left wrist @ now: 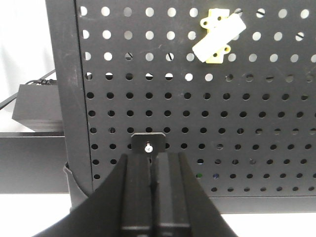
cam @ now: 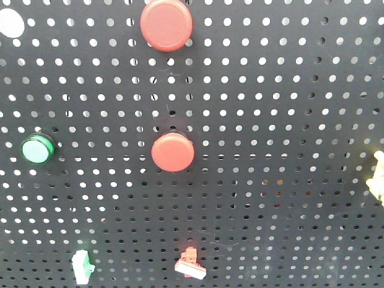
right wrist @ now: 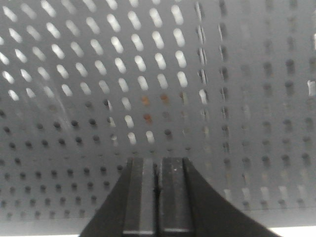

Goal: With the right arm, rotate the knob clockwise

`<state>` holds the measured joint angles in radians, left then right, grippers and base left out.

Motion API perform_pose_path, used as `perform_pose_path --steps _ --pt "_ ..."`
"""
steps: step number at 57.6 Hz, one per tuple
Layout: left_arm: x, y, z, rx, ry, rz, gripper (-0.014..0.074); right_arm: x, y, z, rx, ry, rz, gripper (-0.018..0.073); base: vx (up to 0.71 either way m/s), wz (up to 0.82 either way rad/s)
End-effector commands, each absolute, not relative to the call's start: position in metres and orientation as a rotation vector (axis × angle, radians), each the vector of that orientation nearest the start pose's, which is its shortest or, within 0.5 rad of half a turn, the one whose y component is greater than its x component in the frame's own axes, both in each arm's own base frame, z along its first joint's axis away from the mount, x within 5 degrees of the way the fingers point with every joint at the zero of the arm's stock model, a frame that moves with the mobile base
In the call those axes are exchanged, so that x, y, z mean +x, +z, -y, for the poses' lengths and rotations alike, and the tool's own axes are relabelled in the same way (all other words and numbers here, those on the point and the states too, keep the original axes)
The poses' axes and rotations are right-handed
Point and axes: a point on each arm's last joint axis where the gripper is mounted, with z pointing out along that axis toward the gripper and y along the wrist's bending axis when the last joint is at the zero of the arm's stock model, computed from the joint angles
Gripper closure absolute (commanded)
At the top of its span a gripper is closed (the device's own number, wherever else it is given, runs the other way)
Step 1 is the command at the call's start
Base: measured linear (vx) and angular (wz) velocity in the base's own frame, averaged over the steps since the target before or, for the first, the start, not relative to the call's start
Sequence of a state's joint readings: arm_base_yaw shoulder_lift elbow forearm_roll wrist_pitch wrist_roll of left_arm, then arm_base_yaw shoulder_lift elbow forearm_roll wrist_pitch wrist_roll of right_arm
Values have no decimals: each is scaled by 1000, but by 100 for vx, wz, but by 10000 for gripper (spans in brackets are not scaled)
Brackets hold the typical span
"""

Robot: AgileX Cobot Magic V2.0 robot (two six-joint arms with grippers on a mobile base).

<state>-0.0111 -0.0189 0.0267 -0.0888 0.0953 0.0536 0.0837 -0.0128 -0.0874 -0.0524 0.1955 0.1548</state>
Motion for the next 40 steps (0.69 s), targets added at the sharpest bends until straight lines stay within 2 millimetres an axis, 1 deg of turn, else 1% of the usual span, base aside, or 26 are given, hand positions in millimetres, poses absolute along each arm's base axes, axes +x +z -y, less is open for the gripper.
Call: perform_pose_path --steps 1,2,4,5,8,9,10,11,12,13,17,18,20,21,23,24,26,32,37,40 --pt "56 201 1 -20 -44 -1502 603 39 281 -2 -29 75 -1431 565 0 0" --pt "56 201 1 -20 -44 -1502 603 36 292 -2 -48 50 -1412 565 0 0" --pt "56 201 1 -20 -44 -1502 603 35 307 -1 -79 12 -1400 565 0 0" --pt "56 201 1 -20 -44 -1502 603 34 319 -1 -87 2 -1387 565 0 0" --pt "56 201 1 -20 -44 -1502 603 32 343 -1 -114 -32 -1372 565 0 0" --pt "56 201 1 -20 -44 -1502 603 30 356 -1 -120 -42 -1354 565 0 0" --pt "56 201 1 -20 -44 -1502 603 32 363 -1 -129 -52 -1368 565 0 0" --pt "56 201 1 -20 -44 -1502 603 30 376 -1 -132 -58 -1352 565 0 0" --pt "56 201 1 -20 -44 -1502 603 30 384 -1 -137 -65 -1353 565 0 0" --pt "56 201 1 -20 -44 -1502 603 31 395 -1 -145 -76 -1357 565 0 0" --pt "56 201 1 -20 -44 -1502 603 37 426 -1 -174 -112 -1383 565 0 0" --pt "56 201 1 -20 -44 -1502 603 39 436 -1 -181 -120 -1393 565 0 0" --pt "56 201 1 -20 -44 -1502 603 42 449 -1 -200 -141 -1416 565 0 0" --pt "56 201 1 -20 -44 -1502 603 44 460 -1 -210 -154 -1415 565 0 0" --pt "56 201 1 -20 -44 -1502 603 47 472 -1 -223 -167 -1437 565 0 0" --pt "56 201 1 -20 -44 -1502 603 46 482 -1 -225 -173 -1426 565 0 0" --pt "56 201 1 -20 -44 -1502 603 50 496 -1 -234 -183 -1433 565 0 0" --pt "56 201 1 -20 -44 -1502 603 63 526 -3 -235 -167 -1436 565 0 0" --pt "56 201 1 -20 -44 -1502 603 69 544 -6 -227 -121 -1421 565 0 0" --pt "56 201 1 -20 -44 -1502 603 73 550 -9 -223 -75 -1415 565 0 0"
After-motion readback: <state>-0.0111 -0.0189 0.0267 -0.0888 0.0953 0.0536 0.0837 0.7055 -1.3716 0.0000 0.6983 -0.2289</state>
